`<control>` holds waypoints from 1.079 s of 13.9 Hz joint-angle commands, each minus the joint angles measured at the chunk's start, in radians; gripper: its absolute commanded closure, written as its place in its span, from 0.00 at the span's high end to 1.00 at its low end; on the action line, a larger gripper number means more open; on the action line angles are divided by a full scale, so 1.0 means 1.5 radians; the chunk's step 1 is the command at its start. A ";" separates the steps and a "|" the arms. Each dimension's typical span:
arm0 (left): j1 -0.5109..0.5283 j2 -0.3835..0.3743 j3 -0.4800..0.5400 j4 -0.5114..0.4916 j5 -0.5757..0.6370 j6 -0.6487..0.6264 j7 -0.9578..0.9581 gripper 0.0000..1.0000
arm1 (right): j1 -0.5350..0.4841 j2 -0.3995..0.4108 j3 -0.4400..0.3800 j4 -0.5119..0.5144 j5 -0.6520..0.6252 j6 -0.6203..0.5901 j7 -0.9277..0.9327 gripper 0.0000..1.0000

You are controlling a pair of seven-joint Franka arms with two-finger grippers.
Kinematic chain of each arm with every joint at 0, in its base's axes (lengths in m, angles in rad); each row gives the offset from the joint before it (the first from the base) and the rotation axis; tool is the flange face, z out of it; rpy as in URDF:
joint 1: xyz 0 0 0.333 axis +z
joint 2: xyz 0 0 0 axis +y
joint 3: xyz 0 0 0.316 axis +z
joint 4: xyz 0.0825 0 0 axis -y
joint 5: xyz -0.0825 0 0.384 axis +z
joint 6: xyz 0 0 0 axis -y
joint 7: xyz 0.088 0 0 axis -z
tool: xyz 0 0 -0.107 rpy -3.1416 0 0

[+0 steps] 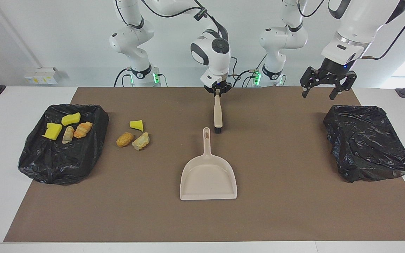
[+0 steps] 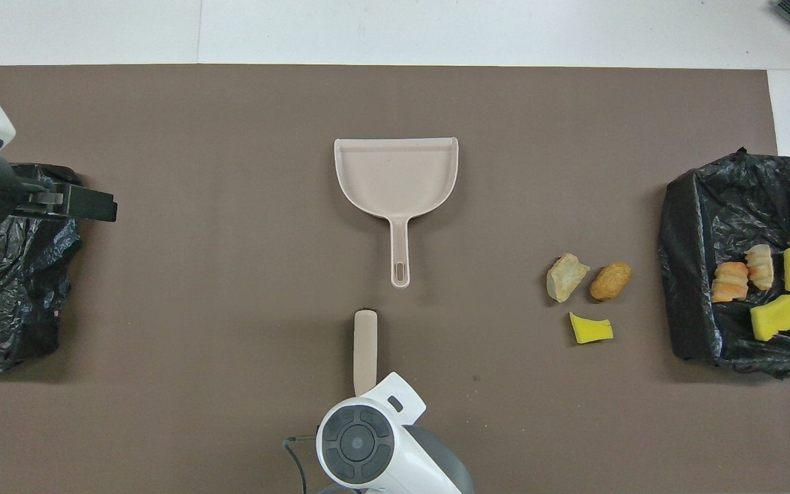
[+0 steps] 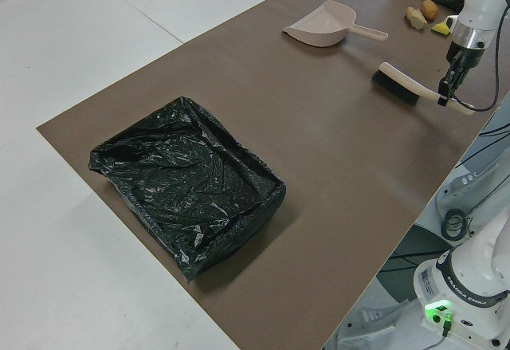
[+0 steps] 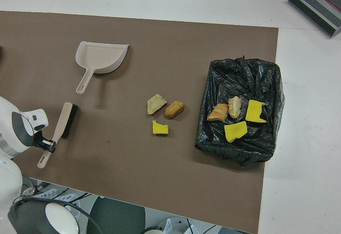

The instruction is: Sweep and dump trash in bin

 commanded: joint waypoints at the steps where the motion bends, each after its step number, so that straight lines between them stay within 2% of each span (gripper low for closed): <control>1: -0.029 0.010 0.008 -0.008 0.002 0.044 -0.004 1.00 | -0.019 -0.018 -0.001 0.027 0.021 -0.074 -0.018 0.00; 6: -0.094 0.060 0.007 0.000 -0.026 0.124 -0.041 1.00 | -0.098 -0.087 -0.003 0.024 0.021 -0.242 -0.048 0.00; 10: -0.202 0.110 0.007 -0.001 -0.027 0.156 -0.135 1.00 | -0.218 -0.132 -0.005 0.019 0.003 -0.342 -0.130 0.00; 15: -0.330 0.248 0.007 0.001 -0.026 0.309 -0.294 1.00 | -0.347 -0.144 -0.005 0.005 -0.091 -0.358 -0.174 0.00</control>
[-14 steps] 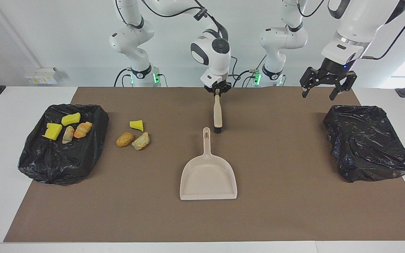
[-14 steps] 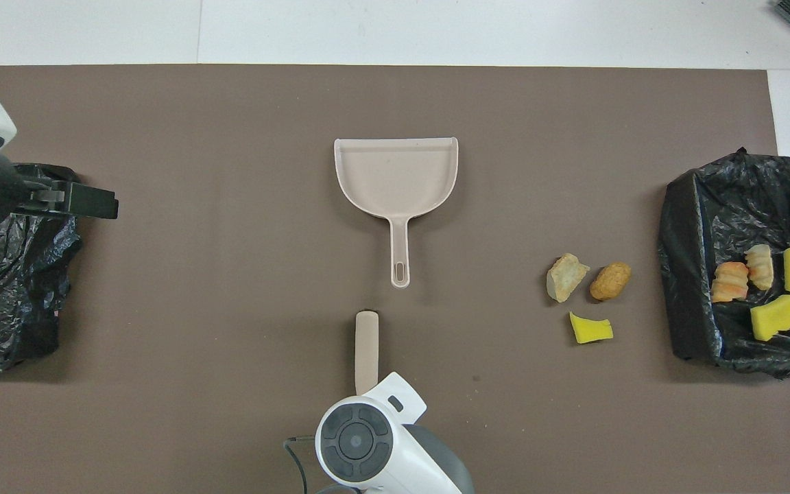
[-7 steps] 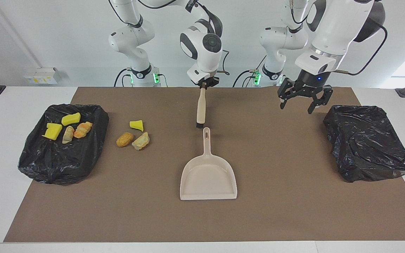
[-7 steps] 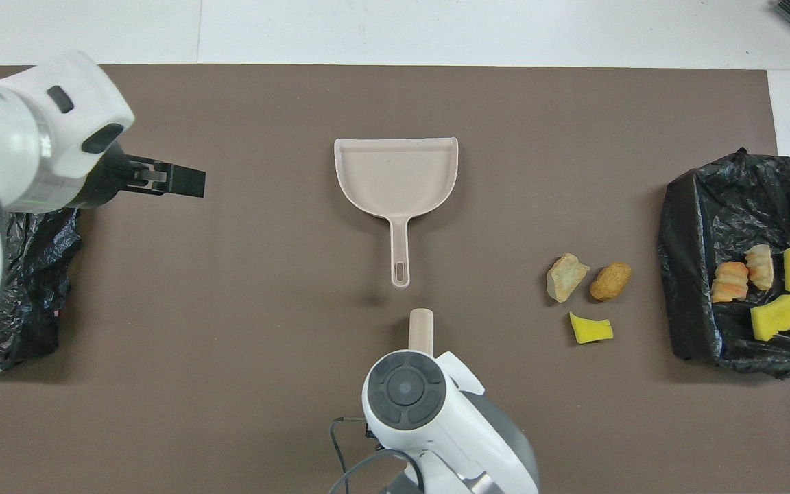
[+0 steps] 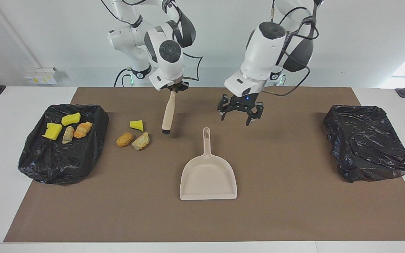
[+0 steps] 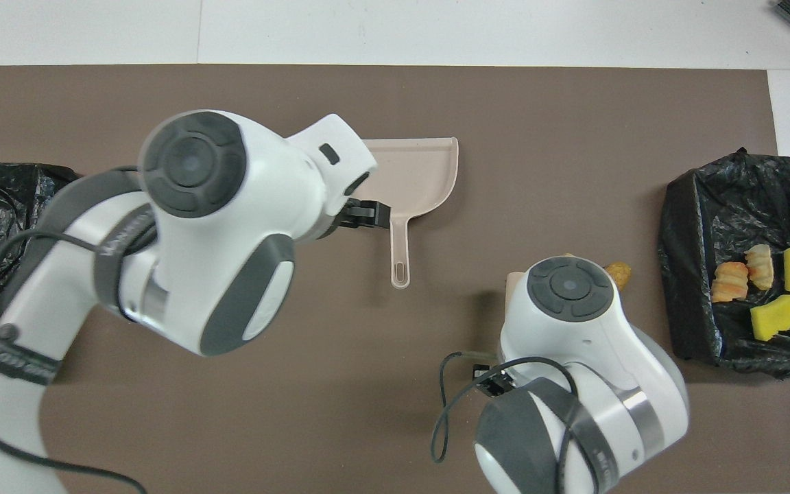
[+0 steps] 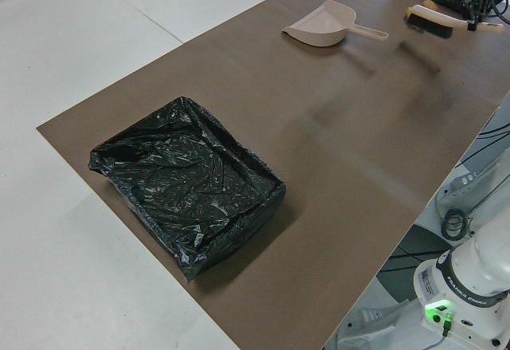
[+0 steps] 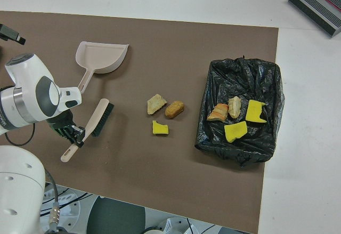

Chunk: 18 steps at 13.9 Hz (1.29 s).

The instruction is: Sweep and dump trash in bin

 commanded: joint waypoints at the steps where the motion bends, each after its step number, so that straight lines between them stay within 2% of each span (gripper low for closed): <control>1: -0.052 0.059 0.013 0.000 -0.005 0.084 -0.042 1.00 | -0.061 -0.014 0.007 -0.024 -0.032 0.005 -0.027 0.00; 4: -0.074 0.071 0.012 -0.039 -0.005 0.103 -0.036 1.00 | -0.100 -0.035 0.007 -0.060 -0.085 0.045 -0.080 0.00; 7: -0.084 0.090 0.013 -0.072 -0.003 0.148 -0.032 1.00 | -0.202 -0.069 0.008 -0.112 -0.084 0.109 -0.218 0.00; 10: -0.093 0.103 0.013 -0.081 -0.001 0.150 -0.032 1.00 | -0.309 -0.102 0.007 -0.177 -0.073 0.173 -0.377 0.00; 12: -0.091 0.103 0.013 -0.091 0.000 0.149 -0.026 1.00 | -0.340 -0.125 0.007 -0.211 -0.072 0.201 -0.421 0.00; 13: -0.091 0.103 0.013 -0.091 0.000 0.144 -0.026 0.96 | -0.340 -0.132 0.007 -0.221 -0.072 0.211 -0.421 0.00; 15: -0.090 0.103 0.013 -0.090 0.000 0.137 -0.027 0.71 | -0.339 -0.153 0.007 -0.249 -0.072 0.221 -0.422 0.00; 16: -0.090 0.103 0.013 -0.090 0.000 0.137 -0.027 0.67 | -0.339 -0.163 0.007 -0.262 -0.072 0.229 -0.423 0.00; 17: -0.090 0.103 0.013 -0.089 -0.001 0.135 -0.027 0.53 | -0.339 -0.168 0.007 -0.271 -0.072 0.231 -0.423 0.00; 18: -0.089 0.103 0.013 -0.089 -0.001 0.128 -0.027 0.24 | -0.333 -0.169 0.007 -0.282 -0.072 0.234 -0.422 0.00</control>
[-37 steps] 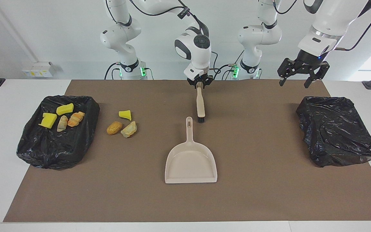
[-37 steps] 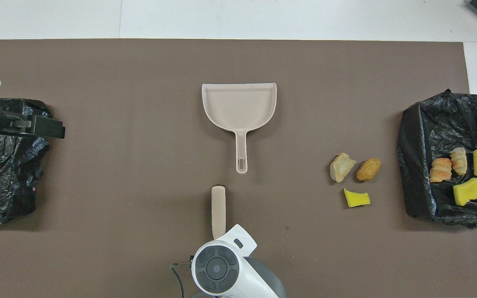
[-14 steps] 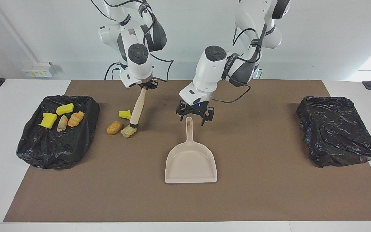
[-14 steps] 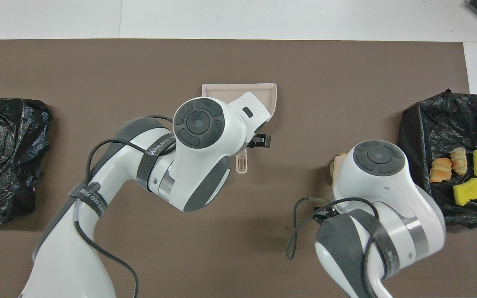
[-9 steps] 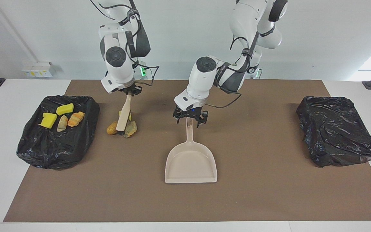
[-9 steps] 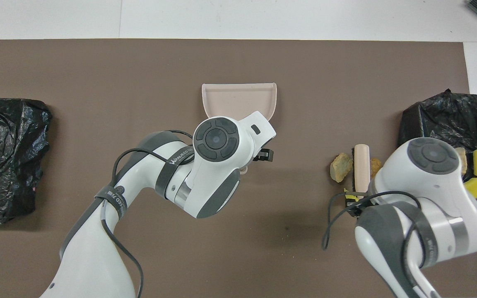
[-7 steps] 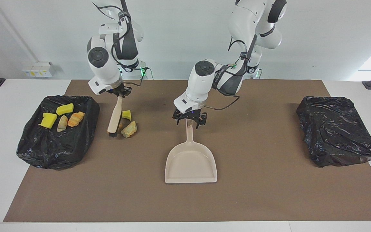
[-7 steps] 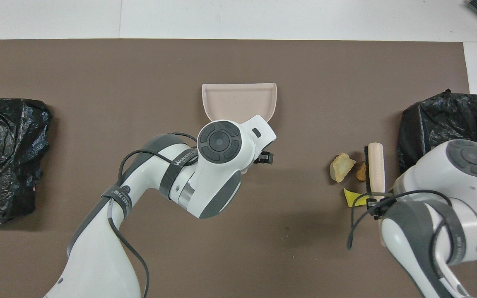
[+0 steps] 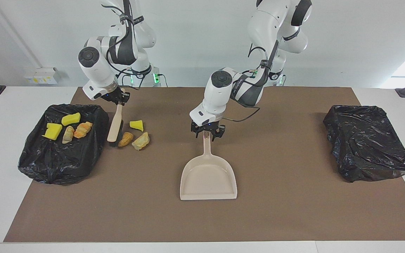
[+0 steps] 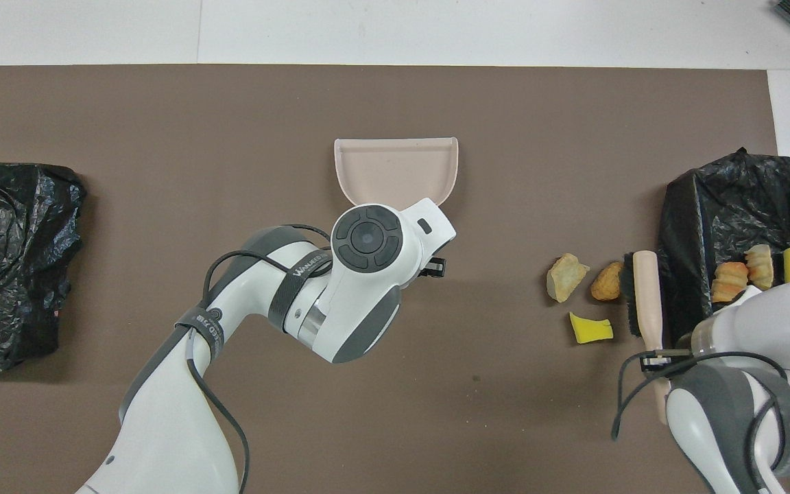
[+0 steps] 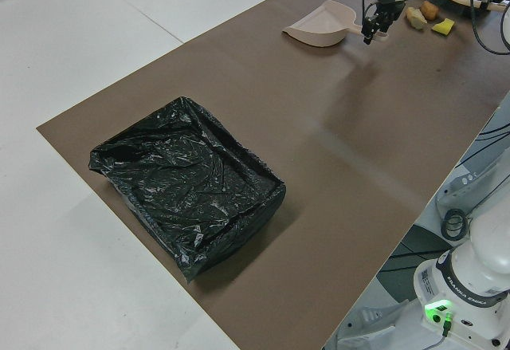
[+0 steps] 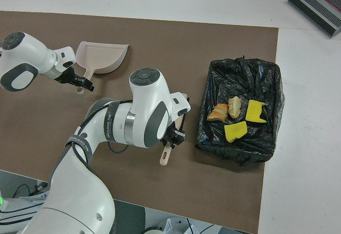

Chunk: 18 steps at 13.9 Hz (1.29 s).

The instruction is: Sweep and dump trash in bin

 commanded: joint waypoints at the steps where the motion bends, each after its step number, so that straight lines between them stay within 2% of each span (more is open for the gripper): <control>1: -0.007 -0.009 0.010 -0.012 -0.001 -0.016 0.007 0.00 | 0.005 -0.030 0.002 -0.052 0.006 0.037 -0.012 0.00; 4: -0.002 -0.016 0.012 -0.011 0.006 -0.025 0.059 0.00 | 0.018 0.017 0.004 -0.055 0.026 0.093 0.008 0.00; 8: 0.057 -0.053 0.016 -0.009 0.007 -0.042 0.286 0.00 | 0.121 0.037 0.004 -0.036 0.053 0.103 0.108 0.00; 10: 0.089 -0.074 0.016 -0.011 0.007 -0.079 0.396 0.00 | 0.168 0.044 0.004 -0.022 0.113 0.099 0.111 0.00; 12: 0.113 -0.090 0.016 -0.013 0.007 -0.124 0.516 0.00 | 0.191 0.059 0.005 0.004 0.133 0.089 0.128 0.00; 15: 0.160 -0.125 0.015 -0.044 0.006 -0.192 0.739 0.00 | 0.206 0.083 0.004 0.092 0.139 -0.007 0.150 0.00; 17: 0.179 -0.175 0.016 -0.128 0.006 -0.200 0.853 0.00 | 0.189 0.087 0.001 0.150 0.123 -0.086 0.142 0.00; 18: 0.188 -0.201 0.016 -0.174 0.006 -0.198 0.895 0.00 | 0.176 0.084 0.000 0.162 0.108 -0.100 0.135 0.00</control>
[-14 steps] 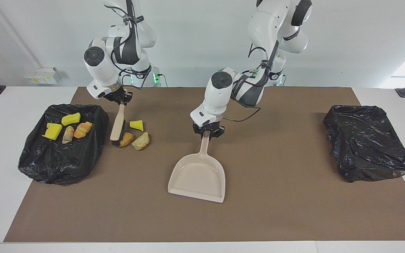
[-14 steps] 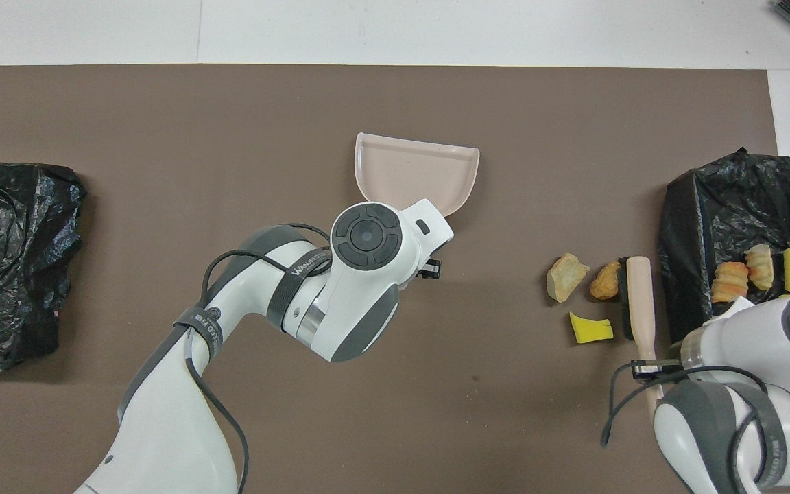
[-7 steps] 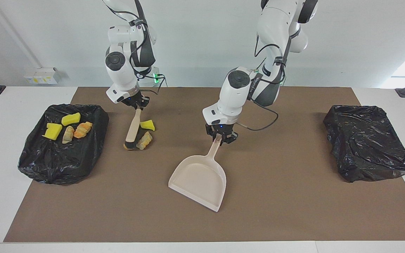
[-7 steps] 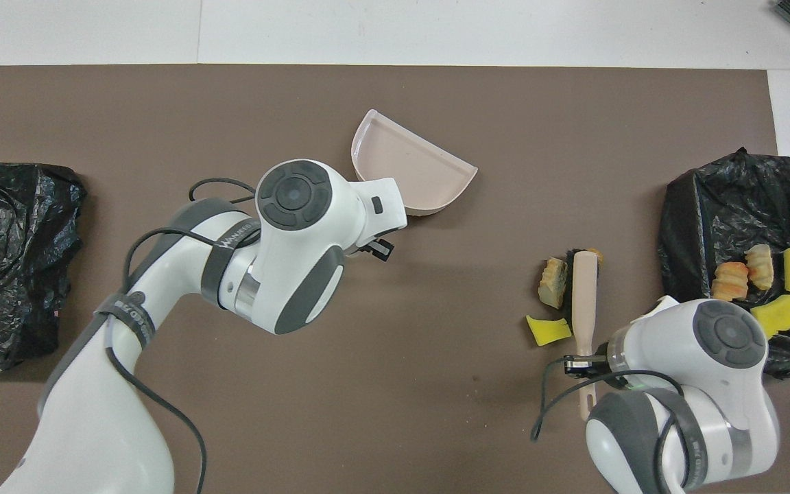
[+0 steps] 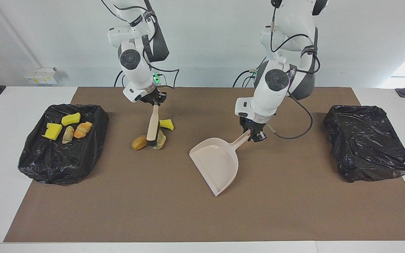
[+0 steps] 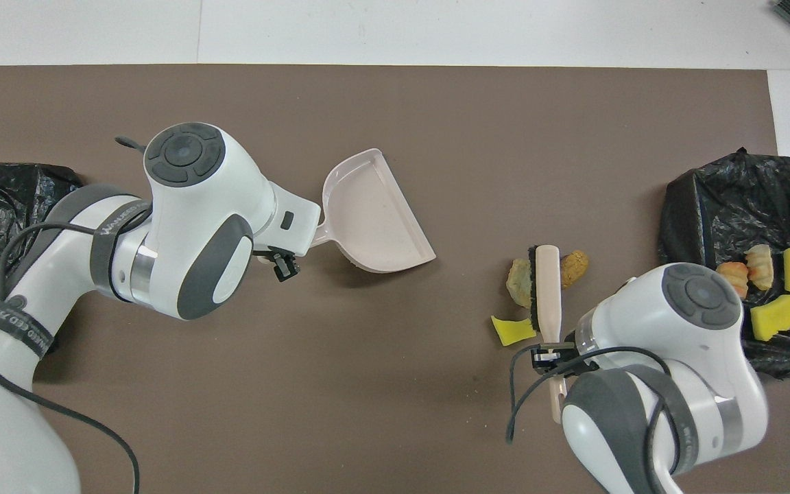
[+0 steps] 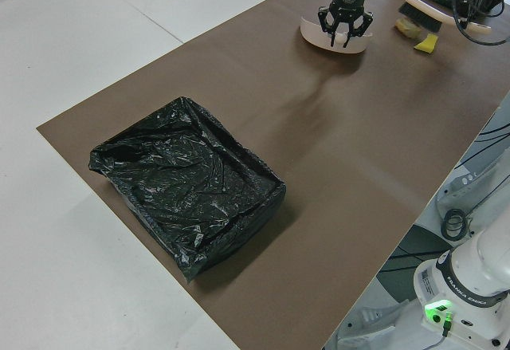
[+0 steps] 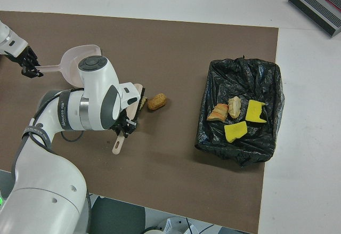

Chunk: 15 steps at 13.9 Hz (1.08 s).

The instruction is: Sweep and dump trash in bin

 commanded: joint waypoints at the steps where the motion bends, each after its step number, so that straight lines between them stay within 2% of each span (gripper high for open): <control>1: 0.023 -0.094 -0.005 -0.144 0.003 0.014 0.123 0.00 | -0.041 0.007 0.001 0.047 -0.040 -0.049 -0.025 0.00; 5: 0.044 -0.106 -0.005 -0.179 0.003 0.052 0.246 0.00 | -0.138 -0.007 0.001 0.012 -0.089 -0.026 -0.165 0.00; 8: 0.045 -0.116 -0.005 -0.194 0.002 0.041 0.215 0.00 | -0.193 -0.004 0.001 -0.043 -0.100 0.051 -0.245 0.00; 10: 0.044 -0.139 -0.005 -0.234 0.002 0.052 0.170 0.01 | -0.190 0.003 0.003 -0.066 -0.100 0.072 -0.244 0.00; 11: 0.043 -0.146 -0.005 -0.243 0.001 0.052 0.138 0.24 | -0.185 0.002 0.004 -0.076 -0.098 0.077 -0.240 0.00; 12: 0.042 -0.146 -0.006 -0.245 0.001 0.053 0.105 0.73 | -0.180 0.003 0.005 -0.083 -0.096 0.076 -0.224 0.00; 13: 0.036 -0.146 -0.006 -0.244 0.001 0.056 0.094 1.00 | -0.166 0.002 0.005 -0.090 -0.089 0.075 -0.203 0.00; 15: 0.033 -0.146 -0.007 -0.244 0.001 0.056 0.090 1.00 | -0.128 -0.002 0.005 -0.093 -0.079 0.072 -0.148 0.00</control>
